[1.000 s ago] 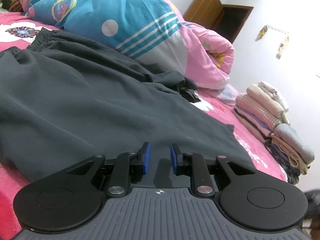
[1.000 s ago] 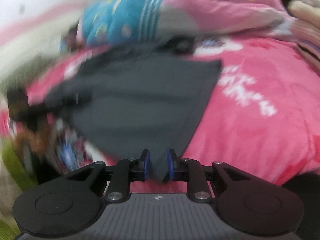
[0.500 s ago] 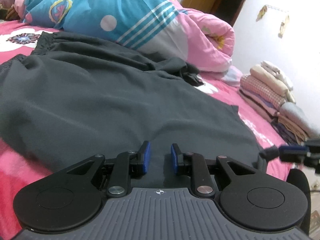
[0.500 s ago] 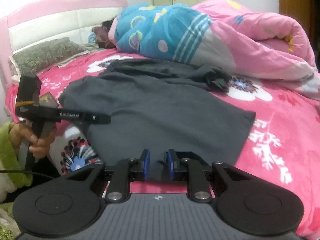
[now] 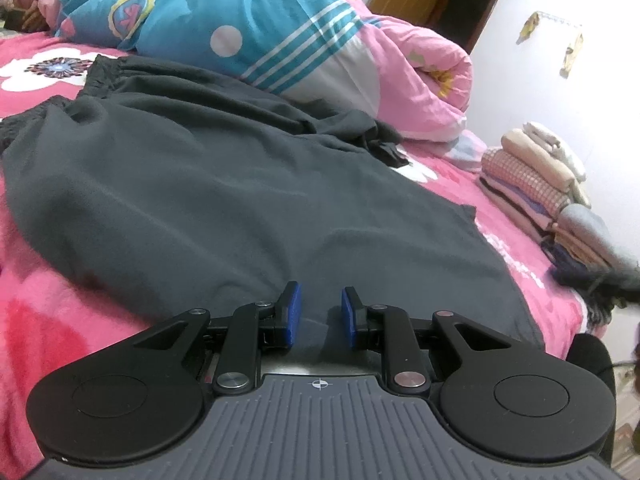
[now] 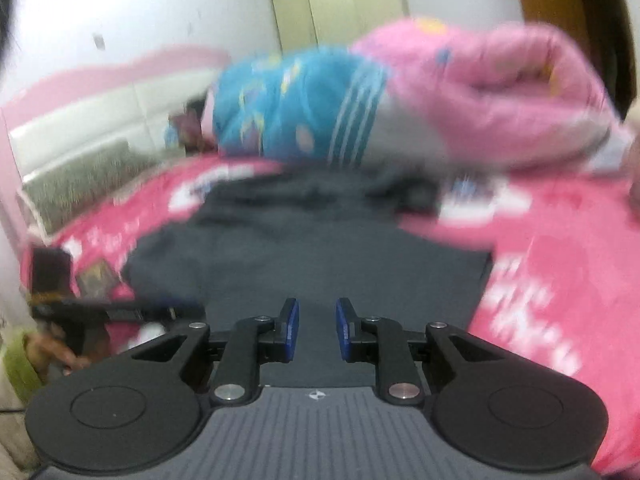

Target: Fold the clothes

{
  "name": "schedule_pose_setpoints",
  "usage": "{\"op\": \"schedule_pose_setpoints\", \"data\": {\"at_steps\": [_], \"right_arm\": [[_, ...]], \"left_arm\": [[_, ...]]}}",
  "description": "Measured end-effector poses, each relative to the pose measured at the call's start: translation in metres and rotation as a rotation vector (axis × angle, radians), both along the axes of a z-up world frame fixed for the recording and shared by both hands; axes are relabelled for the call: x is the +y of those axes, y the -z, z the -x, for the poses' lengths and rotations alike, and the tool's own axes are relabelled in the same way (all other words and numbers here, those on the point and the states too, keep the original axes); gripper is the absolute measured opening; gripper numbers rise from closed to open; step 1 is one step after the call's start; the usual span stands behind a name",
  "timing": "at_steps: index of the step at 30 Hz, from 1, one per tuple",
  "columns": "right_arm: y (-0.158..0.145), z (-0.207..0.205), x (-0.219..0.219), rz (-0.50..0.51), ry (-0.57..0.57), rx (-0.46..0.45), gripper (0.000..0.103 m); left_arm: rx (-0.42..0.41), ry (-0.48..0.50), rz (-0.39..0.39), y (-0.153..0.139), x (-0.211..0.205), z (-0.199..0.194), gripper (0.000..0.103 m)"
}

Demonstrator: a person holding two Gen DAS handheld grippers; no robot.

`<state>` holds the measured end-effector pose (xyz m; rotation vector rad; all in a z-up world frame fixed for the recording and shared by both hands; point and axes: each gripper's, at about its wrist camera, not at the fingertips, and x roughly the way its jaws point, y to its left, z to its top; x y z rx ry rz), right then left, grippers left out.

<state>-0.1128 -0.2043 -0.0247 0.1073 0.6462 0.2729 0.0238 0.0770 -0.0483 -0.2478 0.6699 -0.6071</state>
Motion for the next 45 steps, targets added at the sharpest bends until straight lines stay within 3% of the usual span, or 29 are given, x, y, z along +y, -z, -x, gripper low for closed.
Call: {"op": "schedule_pose_setpoints", "data": {"at_steps": [3, 6, 9, 12, 15, 20, 26, 28, 31, 35, 38, 42, 45], "right_arm": [[0.038, 0.000, 0.009, 0.049, -0.030, 0.171, 0.022], [0.038, 0.017, 0.016, 0.120, -0.151, 0.217, 0.022], [0.016, 0.023, 0.018, 0.195, -0.197, 0.147, 0.022], [-0.004, 0.013, 0.014, 0.137, -0.184, 0.067, 0.022], [-0.003, -0.011, 0.021, 0.085, -0.176, 0.019, 0.022], [0.032, -0.036, 0.037, 0.068, -0.185, 0.097, 0.022], [0.027, -0.010, 0.038, 0.138, -0.306, 0.105, 0.022], [0.020, -0.010, 0.036, 0.147, -0.282, 0.063, 0.022], [0.009, -0.025, 0.030, 0.089, -0.207, 0.020, 0.022], [0.016, -0.039, 0.028, 0.037, -0.165, 0.023, 0.022], [0.026, -0.043, 0.029, 0.041, -0.156, 0.038, 0.022], [0.038, -0.044, 0.019, 0.021, -0.110, 0.087, 0.022], [0.034, -0.042, 0.014, 0.002, -0.088, 0.075, 0.022]], "left_arm": [[0.010, -0.004, 0.003, -0.002, 0.005, 0.006, 0.021], [0.003, -0.013, 0.019, -0.008, 0.012, 0.013, 0.021], [-0.069, 0.026, 0.053, -0.021, 0.017, 0.025, 0.021], [-0.111, 0.047, 0.078, -0.033, 0.016, 0.024, 0.021], [-0.112, -0.003, 0.067, -0.035, 0.014, 0.007, 0.021], [-0.005, -0.219, -0.143, -0.009, 0.015, -0.024, 0.021], [-0.060, -0.176, -0.079, -0.031, 0.025, -0.002, 0.026], [-0.094, -0.166, -0.075, -0.041, 0.024, -0.005, 0.027], [-0.126, -0.236, -0.128, -0.048, 0.022, -0.020, 0.027], [-0.088, -0.393, -0.151, -0.040, 0.040, -0.037, 0.027], [0.019, -0.462, -0.201, -0.024, 0.056, -0.052, 0.028], [0.051, -0.474, -0.191, -0.024, 0.065, -0.050, 0.028], [0.005, -0.447, -0.164, -0.040, 0.062, -0.043, 0.028]]}}
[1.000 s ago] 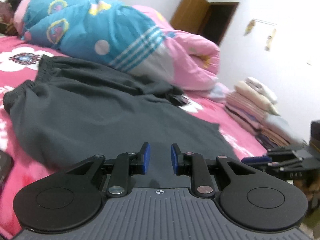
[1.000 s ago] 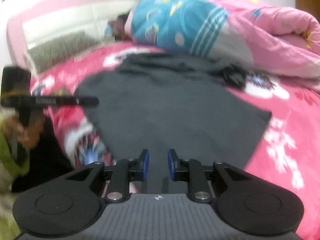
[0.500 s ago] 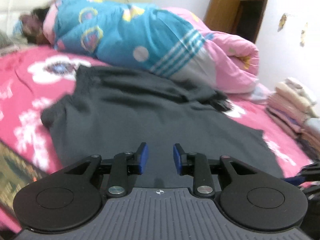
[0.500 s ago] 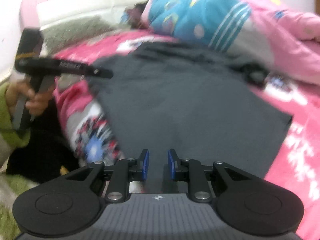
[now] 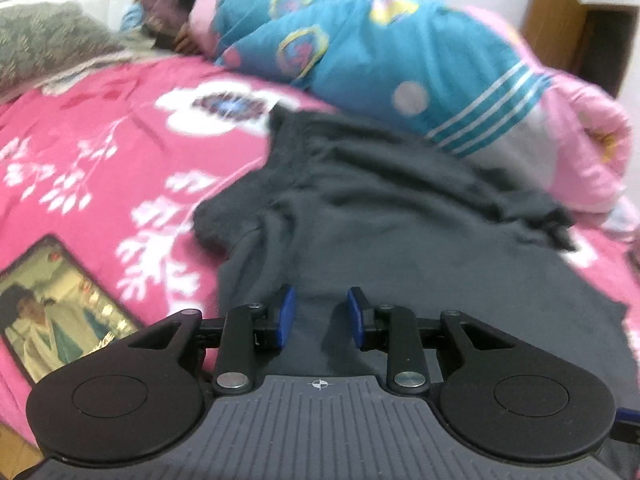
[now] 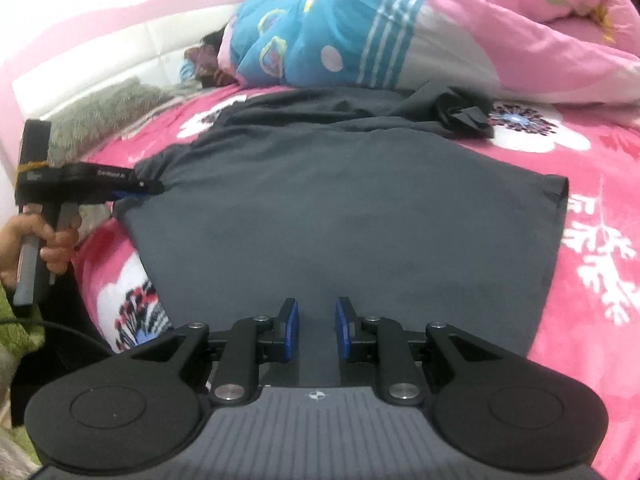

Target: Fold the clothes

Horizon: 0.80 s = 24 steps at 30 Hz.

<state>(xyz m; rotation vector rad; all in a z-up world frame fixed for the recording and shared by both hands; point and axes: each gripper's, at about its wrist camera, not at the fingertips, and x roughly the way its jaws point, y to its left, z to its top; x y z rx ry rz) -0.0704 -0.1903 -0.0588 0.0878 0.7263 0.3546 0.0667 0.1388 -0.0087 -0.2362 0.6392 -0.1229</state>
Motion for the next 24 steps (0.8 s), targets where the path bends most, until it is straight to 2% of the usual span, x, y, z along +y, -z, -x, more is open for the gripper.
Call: {"op": "schedule_pose_setpoints", "data": {"at_steps": [3, 5, 8, 11, 15, 24], "right_arm": [[-0.005, 0.000, 0.000, -0.007, 0.008, -0.027, 0.022], [-0.002, -0.002, 0.000, -0.011, 0.009, -0.022, 0.022], [0.012, -0.002, 0.005, 0.023, 0.014, -0.007, 0.022], [0.014, 0.003, 0.011, 0.063, 0.015, -0.032, 0.023], [0.016, 0.005, 0.014, 0.080, 0.015, -0.035, 0.025], [0.015, 0.005, 0.019, 0.096, 0.022, -0.026, 0.030]], "left_arm": [[-0.076, 0.054, -0.014, -0.017, -0.012, 0.005, 0.035], [-0.095, 0.091, -0.030, -0.019, -0.026, 0.000, 0.041], [-0.059, 0.138, -0.058, -0.006, -0.050, -0.018, 0.043], [0.016, 0.133, -0.118, 0.019, -0.066, -0.034, 0.044], [-0.017, 0.131, -0.165, 0.025, -0.075, -0.029, 0.052], [0.004, 0.139, -0.148, 0.023, -0.076, -0.030, 0.066]]}}
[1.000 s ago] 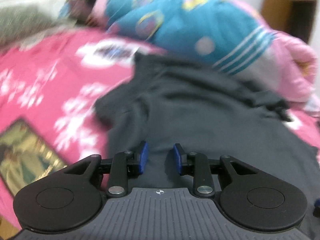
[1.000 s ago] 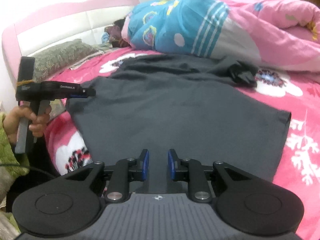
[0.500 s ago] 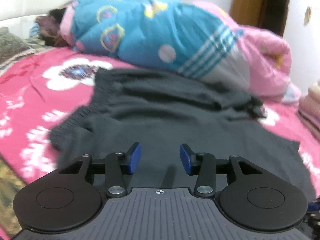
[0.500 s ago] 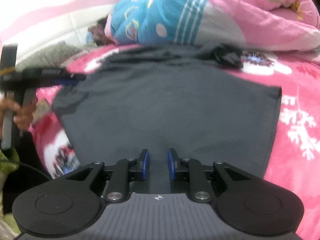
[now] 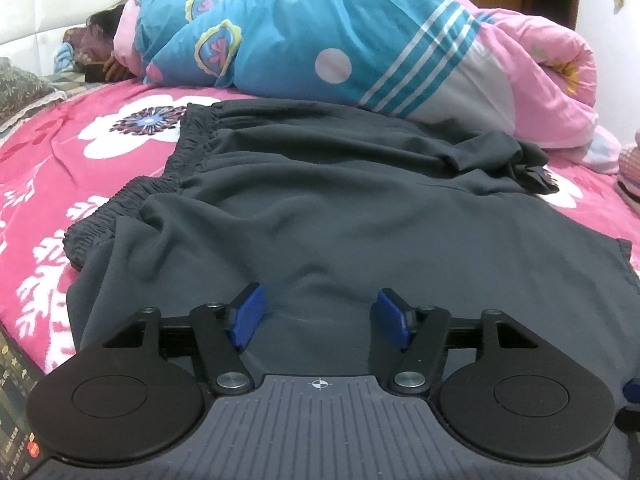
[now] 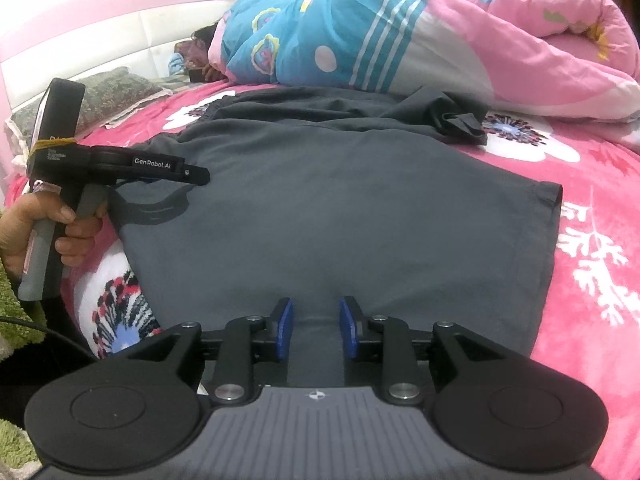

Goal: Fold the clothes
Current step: 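Press the open left tool onto the trousers near the waistband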

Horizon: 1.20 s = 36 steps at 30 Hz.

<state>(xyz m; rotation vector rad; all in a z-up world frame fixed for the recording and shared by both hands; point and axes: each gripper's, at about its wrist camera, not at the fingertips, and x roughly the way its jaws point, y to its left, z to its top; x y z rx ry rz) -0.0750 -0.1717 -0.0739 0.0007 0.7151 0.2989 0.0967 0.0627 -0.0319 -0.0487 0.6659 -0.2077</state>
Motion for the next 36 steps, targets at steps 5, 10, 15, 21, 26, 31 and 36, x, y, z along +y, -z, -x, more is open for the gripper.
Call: {"op": "schedule_pose_setpoints", "data": {"at_steps": [5, 10, 15, 21, 26, 31, 36], "right_arm": [[-0.0008, 0.0002, 0.0030, 0.014, -0.002, 0.004, 0.032], [-0.0007, 0.0024, 0.0039, 0.018, -0.001, 0.002, 0.032], [-0.0003, 0.0032, 0.0040, 0.019, -0.004, 0.000, 0.033], [-0.0006, 0.0039, 0.0034, 0.019, -0.004, -0.002, 0.033], [-0.0006, 0.0050, 0.0049, 0.020, -0.003, -0.003, 0.033], [-0.0008, 0.0049, 0.0048, 0.020, -0.004, -0.002, 0.033], [-0.0006, 0.0051, 0.0044, 0.021, -0.004, -0.002, 0.033]], "left_arm": [[0.014, 0.003, -0.006, -0.0013, -0.0020, 0.0003, 0.074], [0.022, 0.001, -0.006, -0.0017, -0.0035, 0.0002, 0.080], [0.028, 0.000, -0.010, -0.0023, -0.0055, 0.0004, 0.084], [0.033, 0.000, -0.011, -0.0028, -0.0067, 0.0000, 0.090], [0.035, 0.001, -0.013, -0.0027, -0.0075, -0.0005, 0.094], [0.038, 0.000, -0.013, -0.0027, -0.0081, -0.0009, 0.096], [0.040, -0.001, -0.013, -0.0026, -0.0086, -0.0013, 0.097]]}}
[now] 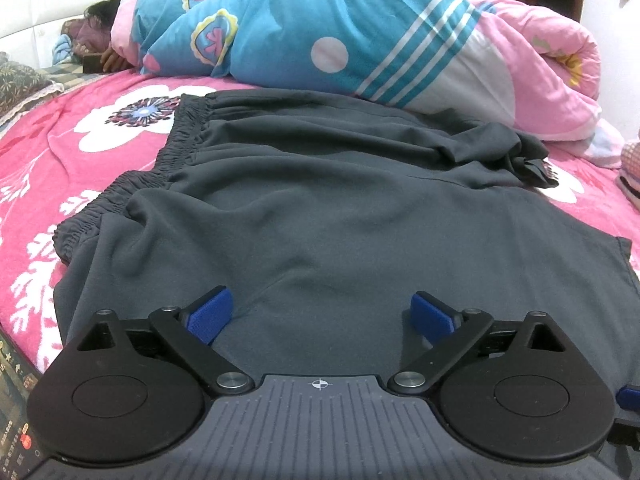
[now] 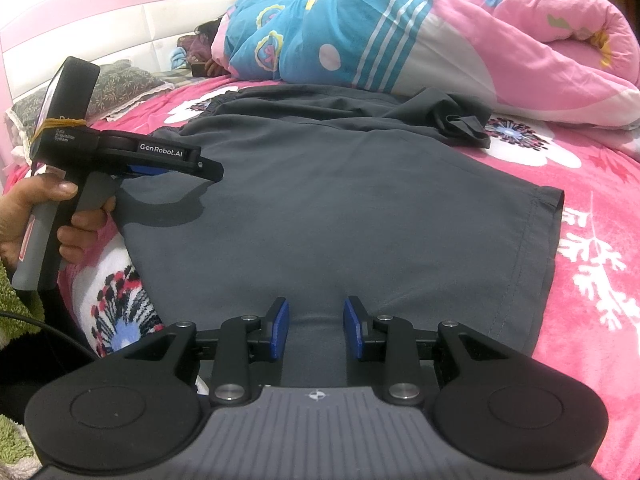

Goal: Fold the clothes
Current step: 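Press the open left tool onto the trousers near the waistband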

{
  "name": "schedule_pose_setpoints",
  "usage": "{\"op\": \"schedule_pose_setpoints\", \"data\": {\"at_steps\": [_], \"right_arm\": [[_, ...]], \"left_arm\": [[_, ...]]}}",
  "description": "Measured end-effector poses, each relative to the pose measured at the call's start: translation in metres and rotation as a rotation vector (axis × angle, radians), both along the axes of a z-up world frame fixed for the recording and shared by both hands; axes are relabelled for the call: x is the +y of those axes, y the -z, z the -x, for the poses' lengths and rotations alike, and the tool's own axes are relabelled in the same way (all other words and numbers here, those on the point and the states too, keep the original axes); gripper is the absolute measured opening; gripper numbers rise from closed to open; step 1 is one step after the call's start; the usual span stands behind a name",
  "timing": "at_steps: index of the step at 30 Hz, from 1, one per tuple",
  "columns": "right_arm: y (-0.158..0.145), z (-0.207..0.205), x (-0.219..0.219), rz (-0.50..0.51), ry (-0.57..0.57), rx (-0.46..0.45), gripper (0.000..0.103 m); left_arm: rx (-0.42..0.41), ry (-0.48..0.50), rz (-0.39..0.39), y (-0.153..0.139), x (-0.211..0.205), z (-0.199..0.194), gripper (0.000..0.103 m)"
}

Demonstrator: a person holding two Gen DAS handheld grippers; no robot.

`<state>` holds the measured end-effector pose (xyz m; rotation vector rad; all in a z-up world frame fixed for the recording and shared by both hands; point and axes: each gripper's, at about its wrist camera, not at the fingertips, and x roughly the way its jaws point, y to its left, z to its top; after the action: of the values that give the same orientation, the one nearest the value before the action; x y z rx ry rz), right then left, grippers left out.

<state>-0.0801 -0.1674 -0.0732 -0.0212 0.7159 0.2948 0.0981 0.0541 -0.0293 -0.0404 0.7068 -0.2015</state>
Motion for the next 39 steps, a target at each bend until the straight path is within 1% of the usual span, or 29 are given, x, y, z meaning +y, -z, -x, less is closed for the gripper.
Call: {"op": "schedule_pose_setpoints", "data": {"at_steps": [39], "right_arm": [[0.0010, 0.0004, 0.0021, 0.014, 0.001, -0.002, 0.033]], "left_arm": [[0.008, 0.000, -0.002, -0.0004, -0.0002, -0.0008, 0.099]]}}
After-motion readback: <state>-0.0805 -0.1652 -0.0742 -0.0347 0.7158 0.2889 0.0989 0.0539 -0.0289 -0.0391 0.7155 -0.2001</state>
